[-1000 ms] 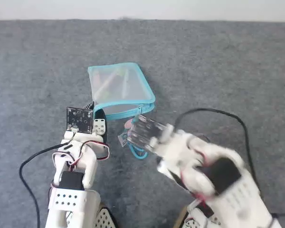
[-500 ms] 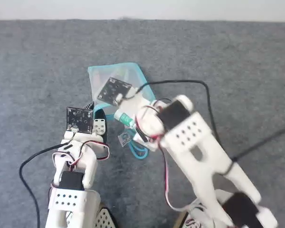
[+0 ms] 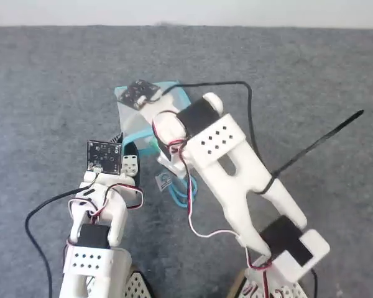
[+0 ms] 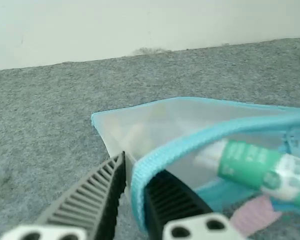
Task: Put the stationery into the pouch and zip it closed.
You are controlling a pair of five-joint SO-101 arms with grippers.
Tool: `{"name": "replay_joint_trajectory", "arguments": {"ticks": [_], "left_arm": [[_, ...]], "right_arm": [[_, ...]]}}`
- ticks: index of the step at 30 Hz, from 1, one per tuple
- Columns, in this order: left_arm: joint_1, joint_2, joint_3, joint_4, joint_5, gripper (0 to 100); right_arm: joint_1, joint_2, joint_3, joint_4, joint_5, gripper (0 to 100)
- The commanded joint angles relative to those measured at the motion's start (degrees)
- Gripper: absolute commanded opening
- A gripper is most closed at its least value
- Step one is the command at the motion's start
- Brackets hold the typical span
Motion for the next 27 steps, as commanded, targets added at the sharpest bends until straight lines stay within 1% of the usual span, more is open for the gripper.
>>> {"name": "replay_joint_trajectory", "arguments": {"ticks": [1,4,13,18,21,27], "left_arm": [[0.8,0.4,-0.6,-0.2,-0.6,1],[0.8,0.4,-0.6,-0.2,-0.6,1],[0.8,0.4,-0.6,-0.2,-0.6,1],[0.7,0.4,-0.6,-0.2,-0.6,1],[0.5,0.4,-0.6,-0.2,-0.6,1],[0.5,0.4,-0.7,-0.2,-0.6,1]], "right_arm": [[-0.7,-0.3,-4.5,1.7,-1.0,16.0],[-0.7,-0.7,-4.6,1.0,-1.0,22.0],[-0.7,-0.7,-11.1,1.5,-1.3,22.3],[0.0,-0.7,-11.5,2.0,-1.1,22.3],[3.6,-0.7,-11.4,2.2,-1.1,22.3],[16.8,-0.9,-8.9,2.1,-0.9,22.3]]}}
